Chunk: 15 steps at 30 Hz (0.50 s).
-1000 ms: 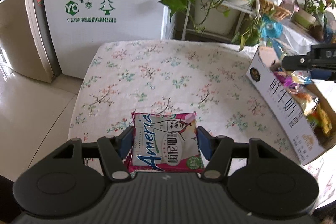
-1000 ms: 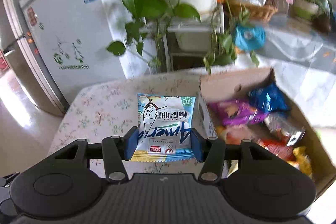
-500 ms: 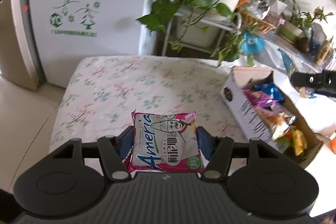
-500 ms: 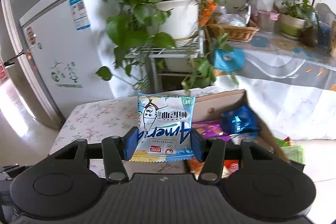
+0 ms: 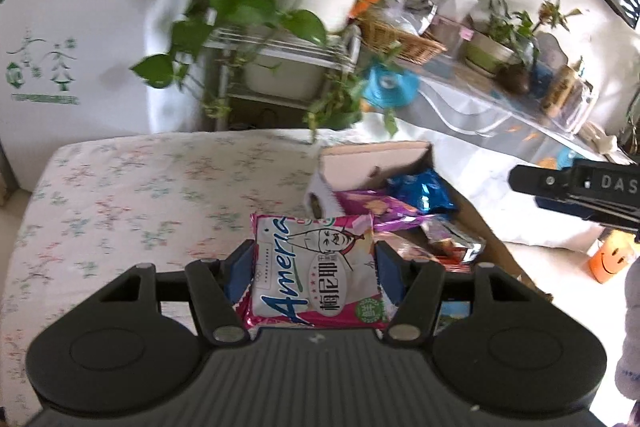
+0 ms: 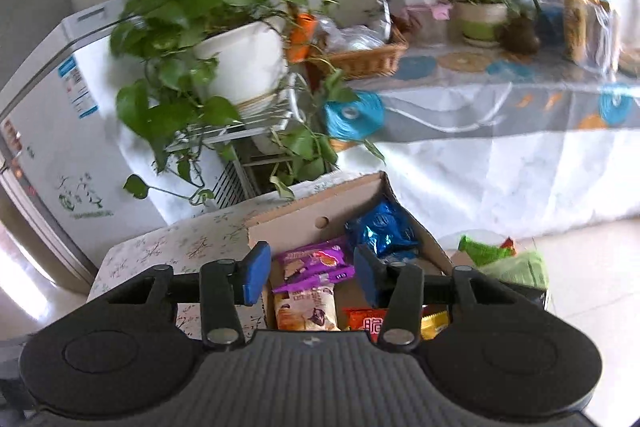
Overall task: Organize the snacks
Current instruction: 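Lift both Amerie packets and carry them over the cardboard box, then open both tools to drop the Amerie packets into the box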
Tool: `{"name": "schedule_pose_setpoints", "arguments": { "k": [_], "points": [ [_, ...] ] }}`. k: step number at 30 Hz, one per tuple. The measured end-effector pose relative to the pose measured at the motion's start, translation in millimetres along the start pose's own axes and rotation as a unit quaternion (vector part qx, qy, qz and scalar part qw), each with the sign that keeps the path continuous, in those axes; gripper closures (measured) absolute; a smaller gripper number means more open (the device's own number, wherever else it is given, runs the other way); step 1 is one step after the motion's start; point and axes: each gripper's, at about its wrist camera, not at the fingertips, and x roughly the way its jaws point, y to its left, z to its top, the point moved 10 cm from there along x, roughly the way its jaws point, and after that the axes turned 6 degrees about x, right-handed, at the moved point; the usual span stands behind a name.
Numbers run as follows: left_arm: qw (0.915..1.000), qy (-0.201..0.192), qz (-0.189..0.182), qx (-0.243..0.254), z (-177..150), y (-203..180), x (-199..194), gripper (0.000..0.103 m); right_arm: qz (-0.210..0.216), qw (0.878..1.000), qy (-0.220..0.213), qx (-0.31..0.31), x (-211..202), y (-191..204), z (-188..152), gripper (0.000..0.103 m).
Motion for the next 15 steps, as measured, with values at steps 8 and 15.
{"name": "schedule_pose_setpoints", "arguments": {
  "k": [8, 15],
  "points": [
    [0.9997, 0.013, -0.018, 0.007, 4, -27, 24, 0.041, 0.008, 0.996, 0.006, 0.089, -1, -23, 3, 0.051],
    [0.9989, 0.025, -0.034, 0.018, 6, -60, 48, 0.041, -0.002, 0.993, 0.005, 0.122, 3, -30, 5, 0.048]
  ]
}}
